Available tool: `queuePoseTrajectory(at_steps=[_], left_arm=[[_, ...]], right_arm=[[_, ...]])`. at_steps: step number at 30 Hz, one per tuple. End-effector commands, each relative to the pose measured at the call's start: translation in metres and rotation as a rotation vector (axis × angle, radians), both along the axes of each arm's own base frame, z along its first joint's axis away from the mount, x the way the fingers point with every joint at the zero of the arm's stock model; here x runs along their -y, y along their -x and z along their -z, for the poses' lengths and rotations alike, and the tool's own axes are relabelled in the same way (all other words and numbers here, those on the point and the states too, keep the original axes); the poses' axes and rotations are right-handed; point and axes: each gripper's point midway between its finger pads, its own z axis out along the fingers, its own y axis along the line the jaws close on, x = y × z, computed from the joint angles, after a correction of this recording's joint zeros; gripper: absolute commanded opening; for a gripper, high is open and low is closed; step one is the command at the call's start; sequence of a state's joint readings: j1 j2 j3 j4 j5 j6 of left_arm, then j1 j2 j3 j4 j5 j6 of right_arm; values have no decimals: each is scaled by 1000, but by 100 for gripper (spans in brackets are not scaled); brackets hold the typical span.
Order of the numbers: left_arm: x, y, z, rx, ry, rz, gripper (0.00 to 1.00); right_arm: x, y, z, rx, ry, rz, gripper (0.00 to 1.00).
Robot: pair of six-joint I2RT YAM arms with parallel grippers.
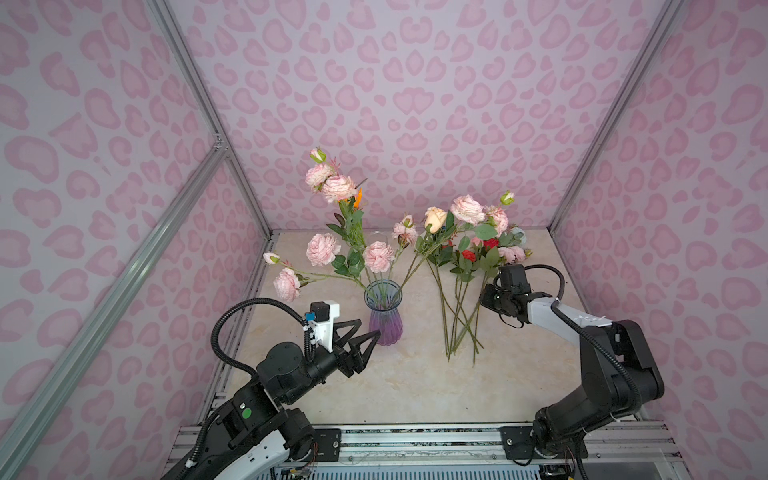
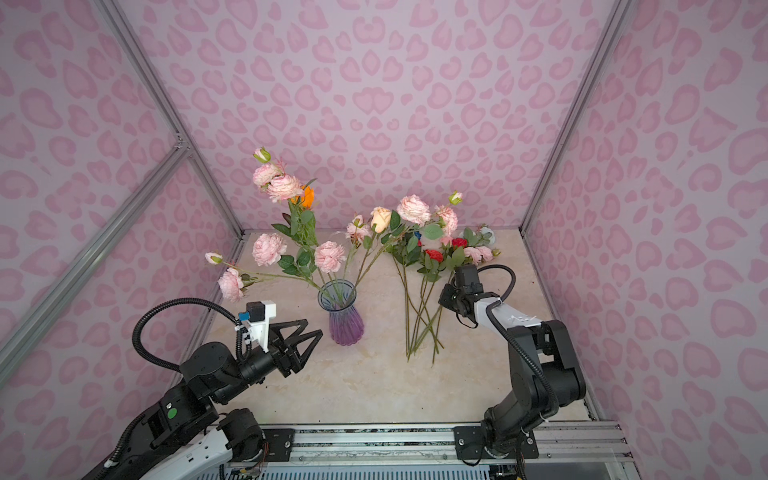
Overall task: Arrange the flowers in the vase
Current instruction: 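Lower right gripper onto a red rose stem in the pile and close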
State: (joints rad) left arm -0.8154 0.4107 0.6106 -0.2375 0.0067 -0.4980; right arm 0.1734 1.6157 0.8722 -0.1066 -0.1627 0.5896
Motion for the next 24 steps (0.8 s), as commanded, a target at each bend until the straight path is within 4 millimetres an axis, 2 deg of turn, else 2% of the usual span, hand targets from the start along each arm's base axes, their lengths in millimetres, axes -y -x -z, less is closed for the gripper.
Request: queuePoseTrajectory(at_steps=[1, 12, 18, 24], left_arm=[[-1, -2, 1, -11, 24, -14, 73], [0, -4, 6, -15, 8, -19, 74], [1, -5, 7, -16, 7, -19, 74], [4, -6, 6, -19, 6, -9, 75]], right_arm=[[0, 1, 14, -48, 8, -12, 29], [-9, 2, 29, -84, -33, -34, 18], [-12, 18, 28, -94, -42, -50, 21], [-20, 39, 30, -106, -77, -86, 20]])
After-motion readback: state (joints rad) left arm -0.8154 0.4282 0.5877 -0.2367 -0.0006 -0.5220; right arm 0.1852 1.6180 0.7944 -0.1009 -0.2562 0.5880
